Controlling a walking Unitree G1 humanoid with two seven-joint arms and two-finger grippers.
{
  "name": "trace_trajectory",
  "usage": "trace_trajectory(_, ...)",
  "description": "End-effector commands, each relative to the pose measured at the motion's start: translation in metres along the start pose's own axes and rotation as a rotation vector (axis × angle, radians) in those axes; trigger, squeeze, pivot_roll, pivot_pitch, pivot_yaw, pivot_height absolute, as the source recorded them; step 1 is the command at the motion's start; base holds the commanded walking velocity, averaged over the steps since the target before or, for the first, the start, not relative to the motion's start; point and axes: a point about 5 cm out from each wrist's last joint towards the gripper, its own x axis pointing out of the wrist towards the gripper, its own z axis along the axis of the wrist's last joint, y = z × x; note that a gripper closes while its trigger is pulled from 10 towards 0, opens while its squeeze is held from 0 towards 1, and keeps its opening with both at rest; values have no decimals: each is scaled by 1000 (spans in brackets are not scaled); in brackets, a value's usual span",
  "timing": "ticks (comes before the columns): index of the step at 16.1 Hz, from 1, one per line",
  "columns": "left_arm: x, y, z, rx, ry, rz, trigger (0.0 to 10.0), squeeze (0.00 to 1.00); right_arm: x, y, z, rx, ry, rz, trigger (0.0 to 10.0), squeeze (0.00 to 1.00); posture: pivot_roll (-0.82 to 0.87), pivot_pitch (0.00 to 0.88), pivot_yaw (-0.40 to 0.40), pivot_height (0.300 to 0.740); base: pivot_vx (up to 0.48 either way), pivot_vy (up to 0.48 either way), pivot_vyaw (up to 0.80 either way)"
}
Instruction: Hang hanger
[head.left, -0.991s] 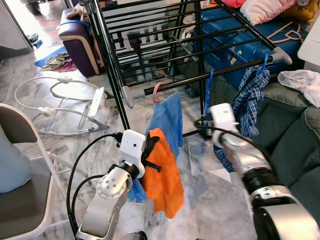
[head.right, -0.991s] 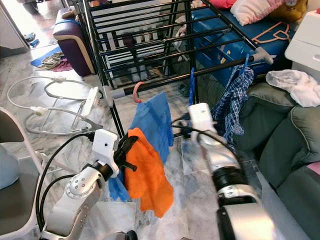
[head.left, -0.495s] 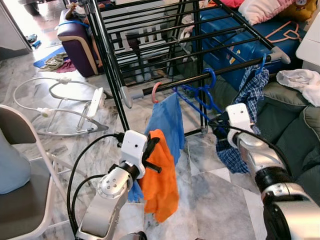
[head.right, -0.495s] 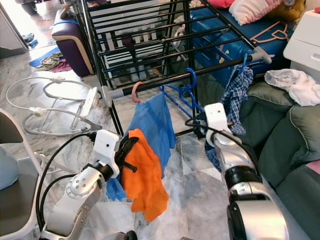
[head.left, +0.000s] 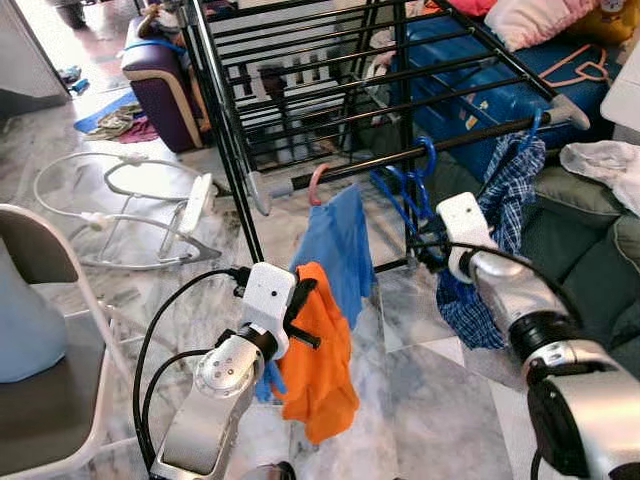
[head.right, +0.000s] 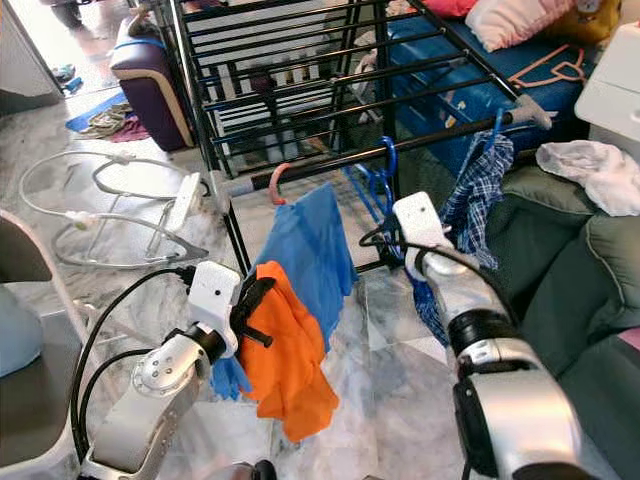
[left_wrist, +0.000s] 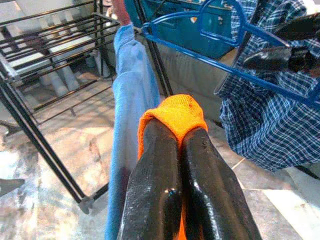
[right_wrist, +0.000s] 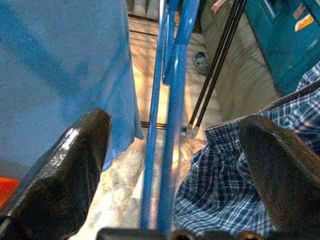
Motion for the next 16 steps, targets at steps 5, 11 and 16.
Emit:
trace_trajectory(5, 1, 0, 2, 16, 6, -7, 10000, 0, 3, 0, 10, 28, -19, -7, 5922, 0, -97, 78, 70, 740, 0, 0, 0)
trace_trajectory(11, 1, 0, 2, 17, 8, -4, 10000, 0, 1, -12, 7, 9, 1, -78, 10000, 0, -94, 78, 69, 740, 0, 0, 0)
trace_trajectory(16, 2, 0, 2, 21, 11, -11, 10000, 0, -2, -22, 5, 10, 8, -110, 10000, 0, -100, 78, 76, 740, 0, 0, 0)
